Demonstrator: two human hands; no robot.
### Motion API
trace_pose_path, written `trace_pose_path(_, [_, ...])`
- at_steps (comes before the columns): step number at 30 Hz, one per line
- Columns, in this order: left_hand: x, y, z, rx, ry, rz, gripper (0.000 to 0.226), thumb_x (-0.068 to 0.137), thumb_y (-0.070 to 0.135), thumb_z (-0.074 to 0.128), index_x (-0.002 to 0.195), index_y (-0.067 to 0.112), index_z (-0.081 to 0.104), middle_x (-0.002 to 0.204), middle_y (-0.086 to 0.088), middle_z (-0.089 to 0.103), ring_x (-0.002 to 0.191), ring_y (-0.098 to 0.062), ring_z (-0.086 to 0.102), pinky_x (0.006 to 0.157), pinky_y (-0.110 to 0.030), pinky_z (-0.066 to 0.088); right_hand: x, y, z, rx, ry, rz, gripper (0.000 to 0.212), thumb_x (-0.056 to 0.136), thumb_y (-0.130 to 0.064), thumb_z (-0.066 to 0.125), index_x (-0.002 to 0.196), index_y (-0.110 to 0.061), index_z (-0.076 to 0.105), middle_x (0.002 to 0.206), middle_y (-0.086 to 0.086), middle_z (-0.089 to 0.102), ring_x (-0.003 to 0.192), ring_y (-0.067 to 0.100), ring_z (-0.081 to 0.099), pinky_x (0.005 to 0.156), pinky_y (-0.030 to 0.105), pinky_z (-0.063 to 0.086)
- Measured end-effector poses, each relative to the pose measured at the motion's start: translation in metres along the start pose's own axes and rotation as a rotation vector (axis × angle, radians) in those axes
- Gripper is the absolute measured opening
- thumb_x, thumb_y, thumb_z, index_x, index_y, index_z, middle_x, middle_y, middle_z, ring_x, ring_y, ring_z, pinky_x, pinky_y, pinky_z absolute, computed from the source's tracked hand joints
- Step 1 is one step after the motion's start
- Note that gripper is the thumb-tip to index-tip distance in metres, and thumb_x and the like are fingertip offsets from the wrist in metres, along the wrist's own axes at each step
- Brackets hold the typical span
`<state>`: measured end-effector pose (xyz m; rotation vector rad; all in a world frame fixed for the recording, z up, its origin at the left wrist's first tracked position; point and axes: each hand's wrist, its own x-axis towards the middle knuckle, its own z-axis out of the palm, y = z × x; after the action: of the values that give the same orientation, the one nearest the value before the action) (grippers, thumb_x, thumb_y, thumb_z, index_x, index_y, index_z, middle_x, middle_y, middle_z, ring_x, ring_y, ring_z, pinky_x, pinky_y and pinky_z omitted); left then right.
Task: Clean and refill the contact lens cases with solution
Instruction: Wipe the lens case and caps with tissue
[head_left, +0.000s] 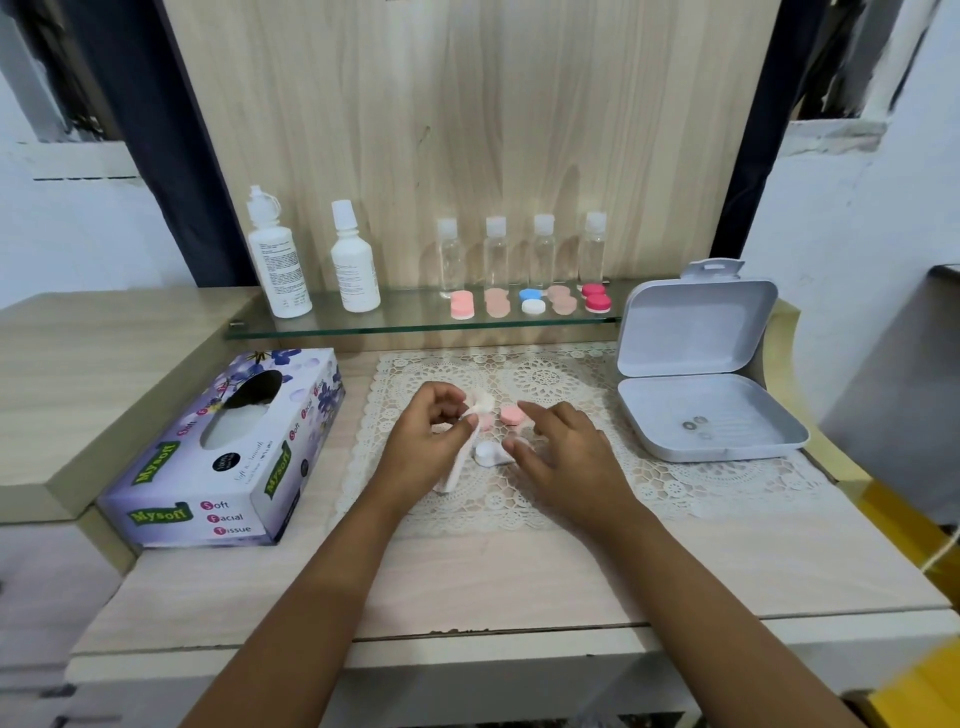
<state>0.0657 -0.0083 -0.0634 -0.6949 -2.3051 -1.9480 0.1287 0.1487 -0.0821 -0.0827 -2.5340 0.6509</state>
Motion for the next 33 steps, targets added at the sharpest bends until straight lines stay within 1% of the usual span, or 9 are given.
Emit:
trace_pose_path(5, [-0.004,0.006,0.006,-0.131,-0.123,-0.005,0.012,0.082,0.002,0.065,0.08,0.014,0.066,0.081,0.004,0.068,0.082,-0.009,0.062,0.075,-0.025,0.049,0.0,-0.002,-0.003,0.168,0.074,-0.103,0.054,0.081,-0.059,0.04,0.119,-0.026,0.06,0.108,-0.012,0.061,0.103,0.011,0.048,0.085,0.035,0.036])
trace_pose_path(8, [-0.007,0.008,0.009,-0.205,-0.195,-0.016,0.016,0.084,0.0,0.062,0.082,0.014,0.071,0.079,0.005,0.072,0.078,-0.008,0.065,0.07,-0.02,0.051,0.001,0.0,-0.001,0.224,0.102,-0.162,0.041,0.083,-0.048,0.049,0.108,-0.021,0.066,0.104,-0.008,0.066,0.099,0.011,0.053,0.084,0.038,0.043])
trace_pose_path(10, [-0.008,0.008,0.007,-0.197,-0.188,-0.004,0.019,0.084,0.001,0.062,0.082,0.017,0.072,0.081,0.007,0.073,0.081,-0.007,0.066,0.073,-0.019,0.052,-0.001,0.001,0.0,0.235,0.161,-0.186,0.028,0.086,-0.035,0.056,0.103,-0.015,0.066,0.098,-0.005,0.067,0.092,0.011,0.055,0.079,0.032,0.045])
trace_pose_path(15, [-0.005,-0.002,0.002,0.18,-0.055,0.101,0.017,0.088,0.011,0.061,0.088,0.026,0.07,0.093,0.008,0.067,0.078,0.002,0.057,0.069,-0.01,0.041,0.001,0.0,-0.008,0.451,0.271,-0.045,0.026,0.089,-0.013,0.046,0.108,-0.007,0.062,0.096,0.002,0.058,0.084,0.003,0.052,0.074,0.009,0.04])
trace_pose_path(19, [-0.004,-0.013,-0.001,0.463,-0.146,0.056,0.02,0.089,0.027,0.06,0.108,0.025,0.067,0.106,0.012,0.06,0.099,-0.006,0.053,0.091,-0.027,0.042,0.003,0.007,-0.012,0.307,0.359,-0.055,0.04,0.083,0.003,0.042,0.119,-0.001,0.06,0.093,0.008,0.045,0.079,0.003,0.043,0.08,-0.003,0.03])
trace_pose_path(22, [-0.004,-0.016,0.001,0.687,-0.222,0.042,0.038,0.087,0.044,0.058,0.121,0.028,0.059,0.118,0.011,0.056,0.114,-0.01,0.046,0.102,-0.04,0.032,0.003,0.013,-0.008,0.216,0.249,-0.096,0.044,0.078,0.003,0.041,0.116,-0.002,0.063,0.091,0.014,0.05,0.08,0.013,0.049,0.076,0.003,0.033])
trace_pose_path(26, [-0.004,-0.015,0.003,0.754,-0.225,0.07,0.034,0.087,0.046,0.057,0.117,0.031,0.06,0.119,0.012,0.053,0.116,-0.011,0.042,0.096,-0.035,0.026,0.0,0.015,-0.004,0.145,0.042,-0.118,0.031,0.087,-0.006,0.048,0.116,-0.004,0.06,0.1,0.014,0.061,0.09,0.027,0.056,0.071,0.02,0.034])
trace_pose_path(30, [-0.004,-0.013,0.004,0.765,-0.225,0.091,0.027,0.089,0.042,0.056,0.112,0.031,0.063,0.118,0.014,0.054,0.114,-0.011,0.042,0.09,-0.033,0.024,0.003,0.013,-0.003,0.175,0.05,-0.144,0.014,0.083,-0.006,0.055,0.094,-0.002,0.062,0.089,0.013,0.063,0.081,0.028,0.058,0.065,0.02,0.032])
trace_pose_path(33, [-0.004,-0.014,0.004,0.753,-0.225,0.1,0.025,0.089,0.041,0.056,0.111,0.032,0.064,0.117,0.015,0.054,0.115,-0.01,0.042,0.09,-0.033,0.024,0.007,0.012,0.002,0.159,0.001,-0.163,0.017,0.077,-0.009,0.055,0.087,0.0,0.066,0.085,0.013,0.063,0.076,0.029,0.061,0.068,0.027,0.043])
